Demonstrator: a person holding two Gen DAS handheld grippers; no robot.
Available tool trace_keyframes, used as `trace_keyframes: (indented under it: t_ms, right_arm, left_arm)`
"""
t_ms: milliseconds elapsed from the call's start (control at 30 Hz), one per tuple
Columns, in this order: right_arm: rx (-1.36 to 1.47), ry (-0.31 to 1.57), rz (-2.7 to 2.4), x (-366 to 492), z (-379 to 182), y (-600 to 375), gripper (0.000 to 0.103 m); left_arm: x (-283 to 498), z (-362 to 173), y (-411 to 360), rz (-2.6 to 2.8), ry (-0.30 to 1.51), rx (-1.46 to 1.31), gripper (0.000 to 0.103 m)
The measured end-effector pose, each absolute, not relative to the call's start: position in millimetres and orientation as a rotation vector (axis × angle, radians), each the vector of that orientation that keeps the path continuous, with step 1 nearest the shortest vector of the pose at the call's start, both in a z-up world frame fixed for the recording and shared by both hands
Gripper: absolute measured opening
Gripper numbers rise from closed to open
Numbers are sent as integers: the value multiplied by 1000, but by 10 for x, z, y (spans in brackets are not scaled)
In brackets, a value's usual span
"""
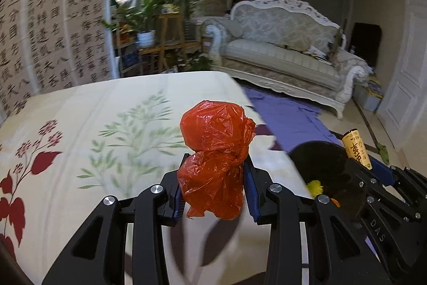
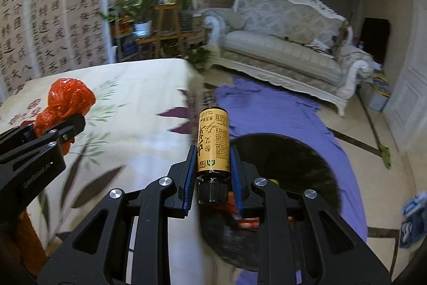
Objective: Collect trash
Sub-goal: 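Carry the red bag and gold tube over the black bin, then open both tools to drop the bag and tube into the bin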
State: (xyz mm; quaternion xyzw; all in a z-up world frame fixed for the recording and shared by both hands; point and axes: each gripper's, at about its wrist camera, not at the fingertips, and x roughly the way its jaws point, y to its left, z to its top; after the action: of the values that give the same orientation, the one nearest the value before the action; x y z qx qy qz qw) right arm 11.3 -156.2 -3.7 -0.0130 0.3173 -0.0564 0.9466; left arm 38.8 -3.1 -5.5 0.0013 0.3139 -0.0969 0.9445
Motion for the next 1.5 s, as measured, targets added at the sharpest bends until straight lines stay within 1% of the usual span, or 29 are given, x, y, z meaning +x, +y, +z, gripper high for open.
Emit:
trace_keyframes:
  t_ms: [300, 667, 733, 767, 800, 833, 867, 1000, 1067, 1133, 1200, 1333, 1500]
  right_arm:
    - [39, 650, -235, 120, -145, -2080, 23]
    - [82, 679, -316, 299, -376, -2467, 23]
    - [94, 690, -320, 333, -426, -2515, 24]
    - [95, 693, -325, 352, -442, -2519, 25]
    - [94, 694, -330, 353, -447, -2534, 30]
    - [91, 691, -339, 351, -456, -2544, 36]
    - [91, 690, -343, 363, -443, -2549, 38]
    - [94, 683, -352, 341, -412, -2580, 40]
    - [95, 681, -354, 319, -389, -2576, 42]
    - [95, 670, -357, 273, -353, -2565, 50]
    - [95, 662, -357, 236, -304, -2565, 51]
    - [92, 648, -355, 135, -214, -2517, 55]
    - [100, 629, -348, -7, -97, -2446, 57]
  left_arm:
    - [479, -71, -682, -318, 623, 54, 37]
    - [676, -175, -1142, -361, 631, 109, 38]
    - [703, -207, -1184, -362, 636, 116, 40]
    - [715, -218, -1189, -363, 640, 121, 45]
    - [723, -231, -1201, -363, 642, 127, 53]
    - [717, -240, -1196, -363, 643, 129, 57]
    - [710, -235, -1199, -365, 644, 129, 61]
    - [697, -236, -1203, -359, 638, 133, 70]
    - [670, -227, -1183, -351, 630, 134, 72]
    - [640, -209, -1154, -346, 630, 129, 74]
    - [600, -194, -1142, -340, 632, 127, 76]
    - [521, -153, -1051, -327, 636, 122, 78]
    - [429, -77, -935, -293, 636, 113, 81]
